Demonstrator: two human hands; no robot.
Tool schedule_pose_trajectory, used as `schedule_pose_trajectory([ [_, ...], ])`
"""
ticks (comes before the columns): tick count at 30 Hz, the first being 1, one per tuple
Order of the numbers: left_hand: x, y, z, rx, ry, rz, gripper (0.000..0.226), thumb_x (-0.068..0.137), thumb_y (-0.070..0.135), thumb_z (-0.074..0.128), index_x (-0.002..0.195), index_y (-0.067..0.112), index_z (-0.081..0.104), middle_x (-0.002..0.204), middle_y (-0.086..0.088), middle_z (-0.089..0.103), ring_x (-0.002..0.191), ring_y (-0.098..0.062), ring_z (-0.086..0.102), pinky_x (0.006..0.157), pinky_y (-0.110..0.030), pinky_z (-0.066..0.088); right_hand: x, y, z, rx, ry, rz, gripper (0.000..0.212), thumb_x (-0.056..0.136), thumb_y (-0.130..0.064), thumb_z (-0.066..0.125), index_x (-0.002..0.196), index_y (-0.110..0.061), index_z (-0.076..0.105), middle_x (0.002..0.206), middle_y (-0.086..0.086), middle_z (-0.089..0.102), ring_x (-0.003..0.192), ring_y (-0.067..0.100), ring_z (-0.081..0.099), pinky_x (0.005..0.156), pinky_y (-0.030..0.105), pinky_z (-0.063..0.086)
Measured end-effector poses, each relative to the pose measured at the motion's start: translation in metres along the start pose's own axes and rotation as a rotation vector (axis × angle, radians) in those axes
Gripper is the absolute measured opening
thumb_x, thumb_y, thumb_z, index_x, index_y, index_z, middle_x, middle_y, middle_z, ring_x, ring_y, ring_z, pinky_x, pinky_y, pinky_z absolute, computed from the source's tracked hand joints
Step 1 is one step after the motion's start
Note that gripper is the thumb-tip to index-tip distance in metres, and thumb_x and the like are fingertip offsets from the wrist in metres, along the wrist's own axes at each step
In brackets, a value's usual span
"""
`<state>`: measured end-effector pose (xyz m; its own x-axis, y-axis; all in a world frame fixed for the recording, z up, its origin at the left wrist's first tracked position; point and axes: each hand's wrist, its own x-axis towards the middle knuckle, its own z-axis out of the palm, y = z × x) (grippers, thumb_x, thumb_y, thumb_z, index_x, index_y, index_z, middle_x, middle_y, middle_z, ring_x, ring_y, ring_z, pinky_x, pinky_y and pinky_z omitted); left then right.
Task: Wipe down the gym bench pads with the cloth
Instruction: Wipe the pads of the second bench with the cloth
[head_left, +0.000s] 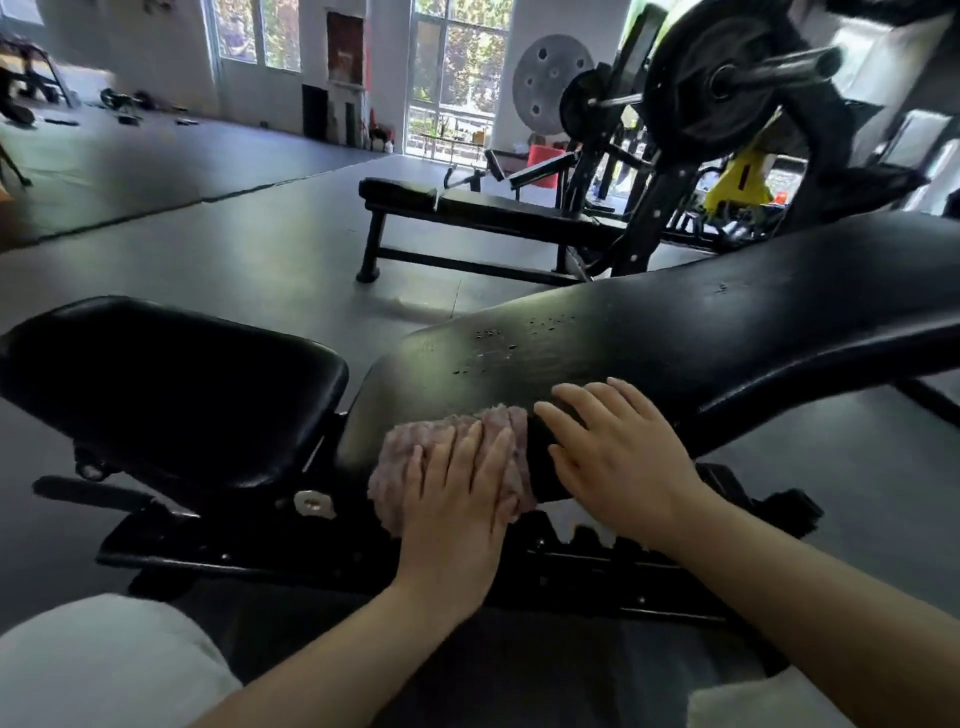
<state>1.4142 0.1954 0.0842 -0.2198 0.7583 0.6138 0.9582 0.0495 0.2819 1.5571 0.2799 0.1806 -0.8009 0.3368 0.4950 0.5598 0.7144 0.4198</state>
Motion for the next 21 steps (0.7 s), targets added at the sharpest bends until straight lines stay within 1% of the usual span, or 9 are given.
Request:
schedule_pose_trajectory([
  [3, 0.015, 0.027, 0.003, 0.026, 0.081, 0.144, 0.057, 0.085, 0.033, 0.036, 0.138, 0.012, 0.034, 0.140, -0.010, 0.048, 0.130, -0.024, 0.033, 0.110, -0.038, 0.015, -0.021, 0.033, -0.014, -0.057, -0.003, 0.089, 0.046, 0.087, -0.034, 0.038, 0.117, -0.010, 0.064, 0.121, 0.013, 0.062, 0.107, 0.030, 0.060, 0.097, 0.045, 0.044],
  [5, 0.026, 0.046, 0.006, 0.033, 0.111, 0.224, 0.058, 0.084, 0.034, 0.038, 0.137, 0.010, 0.034, 0.138, -0.012, 0.049, 0.129, -0.025, 0.034, 0.108, -0.039, 0.022, -0.035, 0.055, -0.021, -0.105, -0.026, 0.168, 0.049, 0.088, -0.035, 0.037, 0.120, -0.011, 0.063, 0.128, 0.015, 0.059, 0.115, 0.031, 0.057, 0.101, 0.047, 0.041],
  [8, 0.046, 0.080, 0.012, 0.062, 0.128, 0.345, 0.060, 0.081, 0.026, 0.039, 0.138, 0.008, 0.032, 0.139, -0.014, 0.049, 0.128, -0.030, 0.041, 0.107, -0.041, 0.032, -0.055, 0.090, -0.028, -0.170, -0.067, 0.255, 0.050, 0.086, -0.035, 0.039, 0.124, -0.011, 0.061, 0.134, 0.018, 0.053, 0.122, 0.034, 0.053, 0.103, 0.051, 0.037],
  [10, 0.061, 0.106, 0.014, 0.084, 0.142, 0.409, 0.060, 0.079, 0.021, 0.038, 0.137, 0.007, 0.034, 0.137, -0.016, 0.050, 0.124, -0.034, 0.050, 0.102, -0.042, 0.041, -0.066, 0.116, -0.030, -0.219, -0.069, 0.290, 0.048, 0.083, -0.032, 0.056, 0.126, -0.010, 0.060, 0.136, 0.020, 0.051, 0.123, 0.036, 0.051, 0.103, 0.053, 0.035],
  [12, 0.076, 0.131, 0.018, 0.087, 0.148, 0.462, 0.059, 0.079, 0.018, 0.039, 0.136, 0.006, 0.035, 0.136, -0.018, 0.051, 0.120, -0.036, 0.054, 0.096, -0.044, 0.046, -0.076, 0.144, -0.032, -0.246, -0.084, 0.323, 0.059, 0.075, -0.026, 0.074, 0.128, -0.010, 0.058, 0.136, 0.021, 0.050, 0.124, 0.038, 0.050, 0.103, 0.054, 0.034],
  [14, 0.093, 0.155, 0.023, 0.124, 0.151, 0.490, 0.057, 0.080, 0.017, 0.032, 0.137, 0.006, 0.034, 0.136, -0.018, 0.051, 0.119, -0.036, 0.054, 0.093, -0.043, 0.048, -0.084, 0.171, -0.036, -0.267, -0.097, 0.341, 0.066, 0.071, -0.025, 0.078, 0.132, -0.011, 0.055, 0.137, 0.021, 0.050, 0.125, 0.038, 0.050, 0.103, 0.054, 0.035],
  [17, 0.116, 0.185, 0.036, 0.182, 0.157, 0.515, 0.057, 0.081, 0.017, 0.026, 0.137, 0.007, 0.031, 0.138, -0.018, 0.049, 0.120, -0.037, 0.053, 0.092, -0.043, 0.049, -0.095, 0.206, -0.047, -0.311, -0.122, 0.366, 0.070, 0.074, -0.028, 0.074, 0.138, -0.013, 0.048, 0.140, 0.019, 0.048, 0.129, 0.036, 0.046, 0.106, 0.052, 0.032],
  [19, 0.130, 0.202, 0.045, 0.213, 0.184, 0.515, 0.057, 0.082, 0.018, 0.029, 0.137, 0.007, 0.031, 0.139, -0.018, 0.048, 0.121, -0.037, 0.053, 0.092, -0.044, 0.049, -0.103, 0.227, -0.053, -0.336, -0.116, 0.368, 0.070, 0.075, -0.028, 0.073, 0.138, -0.015, 0.048, 0.141, 0.019, 0.047, 0.129, 0.036, 0.045, 0.106, 0.052, 0.031],
  [21, 0.142, 0.219, 0.051, 0.230, 0.214, 0.507, 0.057, 0.083, 0.018, 0.040, 0.138, 0.007, 0.030, 0.141, -0.017, 0.046, 0.121, -0.037, 0.052, 0.092, -0.044, 0.048, -0.111, 0.246, -0.060, -0.350, -0.112, 0.346, 0.072, 0.073, -0.027, 0.074, 0.138, -0.017, 0.048, 0.141, 0.019, 0.047, 0.129, 0.036, 0.046, 0.106, 0.053, 0.032],
])
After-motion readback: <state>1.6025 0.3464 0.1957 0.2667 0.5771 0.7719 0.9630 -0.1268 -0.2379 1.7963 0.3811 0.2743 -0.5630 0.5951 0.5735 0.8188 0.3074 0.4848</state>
